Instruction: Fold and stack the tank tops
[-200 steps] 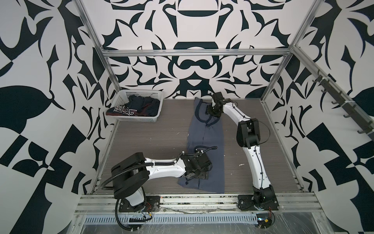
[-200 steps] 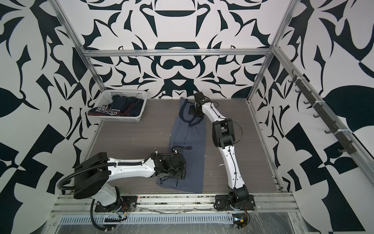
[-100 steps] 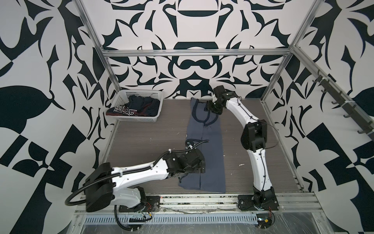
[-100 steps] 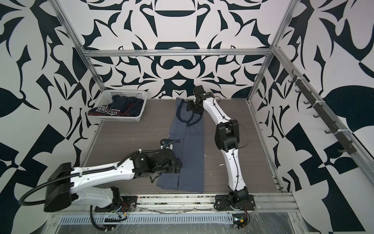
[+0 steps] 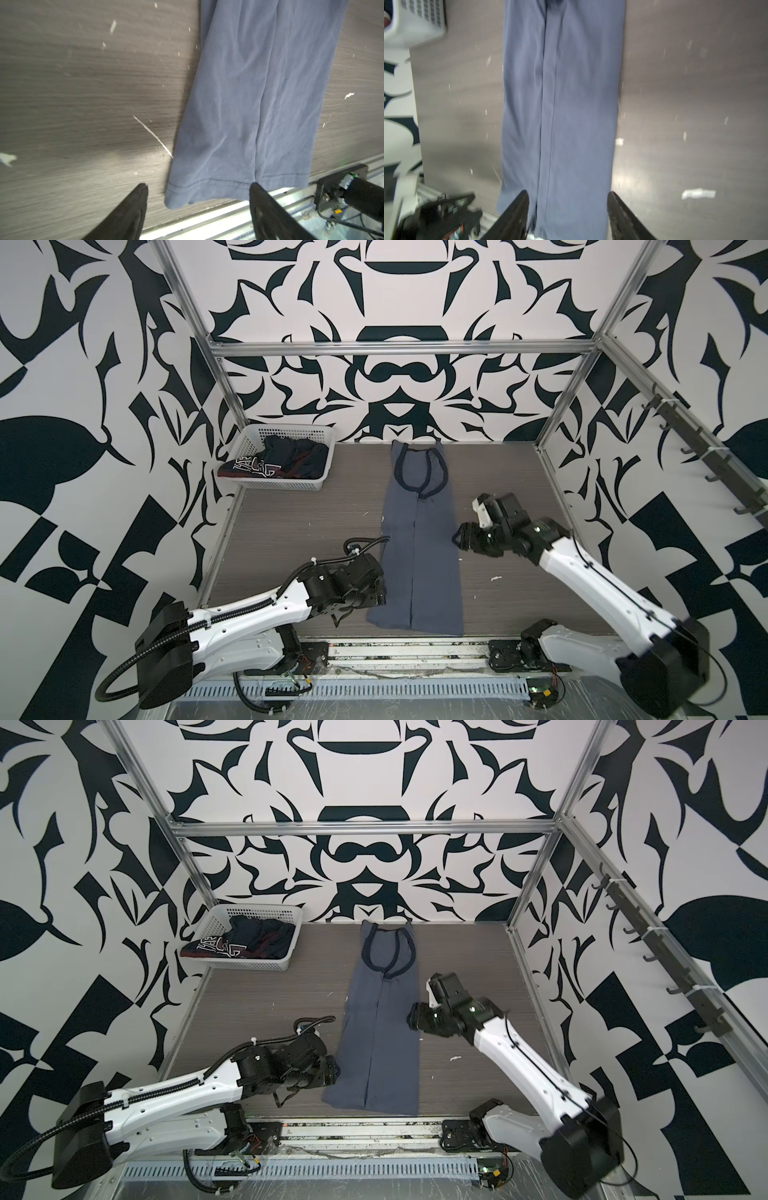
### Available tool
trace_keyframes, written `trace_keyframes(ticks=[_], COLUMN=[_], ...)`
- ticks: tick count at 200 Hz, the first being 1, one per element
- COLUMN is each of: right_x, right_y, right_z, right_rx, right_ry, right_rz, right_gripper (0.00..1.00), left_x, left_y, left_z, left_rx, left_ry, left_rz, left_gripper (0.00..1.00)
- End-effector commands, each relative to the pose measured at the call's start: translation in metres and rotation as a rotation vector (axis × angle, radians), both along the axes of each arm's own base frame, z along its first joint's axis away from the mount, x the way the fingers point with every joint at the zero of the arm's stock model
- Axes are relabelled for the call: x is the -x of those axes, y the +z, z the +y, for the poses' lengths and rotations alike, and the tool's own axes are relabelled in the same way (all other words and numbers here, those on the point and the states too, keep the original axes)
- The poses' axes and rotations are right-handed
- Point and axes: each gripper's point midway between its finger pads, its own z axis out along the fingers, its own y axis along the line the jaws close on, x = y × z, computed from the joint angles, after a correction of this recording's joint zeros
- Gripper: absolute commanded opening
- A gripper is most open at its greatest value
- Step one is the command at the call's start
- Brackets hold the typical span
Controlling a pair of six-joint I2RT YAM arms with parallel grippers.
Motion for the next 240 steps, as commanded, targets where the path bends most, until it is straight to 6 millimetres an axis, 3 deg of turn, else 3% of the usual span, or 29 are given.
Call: trace_keyframes(ticks=[1,32,72,105,159,201,240], right_x=[0.036,0.081,0.115,0.125,0.138,0.141,0.143], right_y=[-0.014,-0.050,-0.089,-0.109,-0.128,-0.134,-0.131], right_z=[0.002,0.007,0.018,0.014,0.009,0.013,0.020], right_rx=[-0.061,-0.077,-0.090,-0.091,-0.075,-0.077,-0.084], right_ry=[-0.065,-0.076,-0.072,-0.096,-0.114,-0.101,-0.084], right_rz=[0.060,0.148,0.217,0.251,0.317,0.342,0.350], right_gripper=[0.63,0.63,0.62,0.58,0.46,0.37,0.28], left_x=[0.016,0.025,0.028,0.032,0.044,0.047,0.049], left_y=[-0.017,-0.027,-0.037,-0.047,-0.056,-0.057,-0.044], left_z=[0.002,0.000,0.000,-0.001,-0.010,-0.017,-0.031], left_rx=[0.006,0.004,-0.006,-0.001,-0.026,-0.027,-0.007], left_ry=[-0.007,-0.016,-0.002,0.016,-0.016,-0.027,-0.061], left_rz=[0.097,0.151,0.175,0.203,0.238,0.238,0.202], left_gripper=[0.75,0.73,0.71,0.65,0.54,0.38,0.26])
